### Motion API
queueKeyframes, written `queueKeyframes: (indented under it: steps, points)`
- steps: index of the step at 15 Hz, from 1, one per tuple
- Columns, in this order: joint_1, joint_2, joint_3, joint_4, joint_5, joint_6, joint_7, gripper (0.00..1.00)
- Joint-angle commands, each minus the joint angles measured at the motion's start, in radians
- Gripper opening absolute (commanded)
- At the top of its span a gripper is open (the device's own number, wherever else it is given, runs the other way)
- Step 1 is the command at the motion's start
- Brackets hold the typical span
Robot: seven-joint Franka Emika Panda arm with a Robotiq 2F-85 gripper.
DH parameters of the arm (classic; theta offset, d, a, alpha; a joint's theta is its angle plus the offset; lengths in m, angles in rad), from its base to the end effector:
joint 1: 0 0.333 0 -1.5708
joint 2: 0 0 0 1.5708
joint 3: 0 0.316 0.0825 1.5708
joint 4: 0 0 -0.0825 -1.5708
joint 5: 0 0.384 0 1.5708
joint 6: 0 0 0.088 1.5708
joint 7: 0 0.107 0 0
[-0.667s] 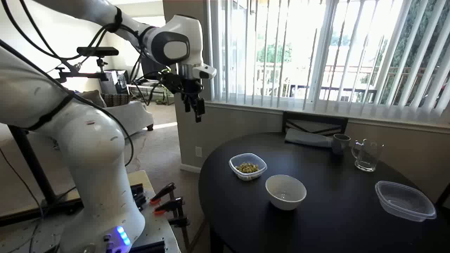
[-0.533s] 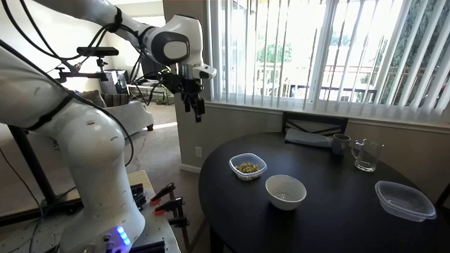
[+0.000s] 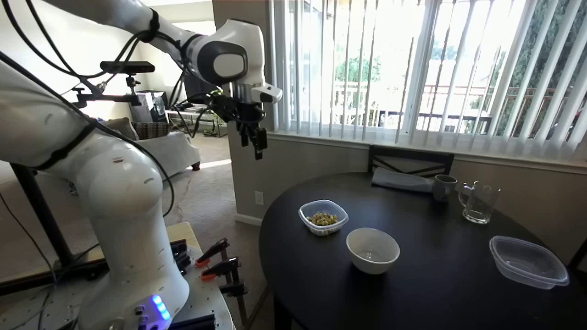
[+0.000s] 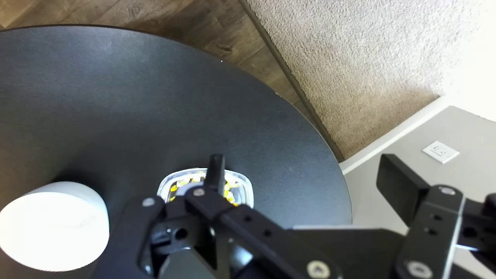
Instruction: Pour the objects from the left bowl to the right bowl
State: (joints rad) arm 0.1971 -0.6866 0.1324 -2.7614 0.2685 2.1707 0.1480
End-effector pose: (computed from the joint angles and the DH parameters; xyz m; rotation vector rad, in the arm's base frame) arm 0.3183 0.1165 0.4170 -2.9775 -0.0211 -0.0927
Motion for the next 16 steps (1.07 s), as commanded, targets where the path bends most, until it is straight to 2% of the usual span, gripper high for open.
queueKeyframes:
  steps: [1, 5, 9, 11, 16]
  points:
    - [-0.036, 0.081, 0.026, 0.038, -0.052, 0.056, 0.004, 1.00]
    - [-0.091, 0.304, 0.022, 0.110, -0.146, 0.265, -0.017, 1.00]
    - [-0.109, 0.539, 0.011, 0.269, -0.188, 0.289, 0.010, 1.00]
    - [-0.128, 0.663, 0.007, 0.357, -0.243, 0.295, 0.040, 1.00]
    - [-0.128, 0.879, -0.058, 0.514, -0.322, 0.299, 0.066, 1.00]
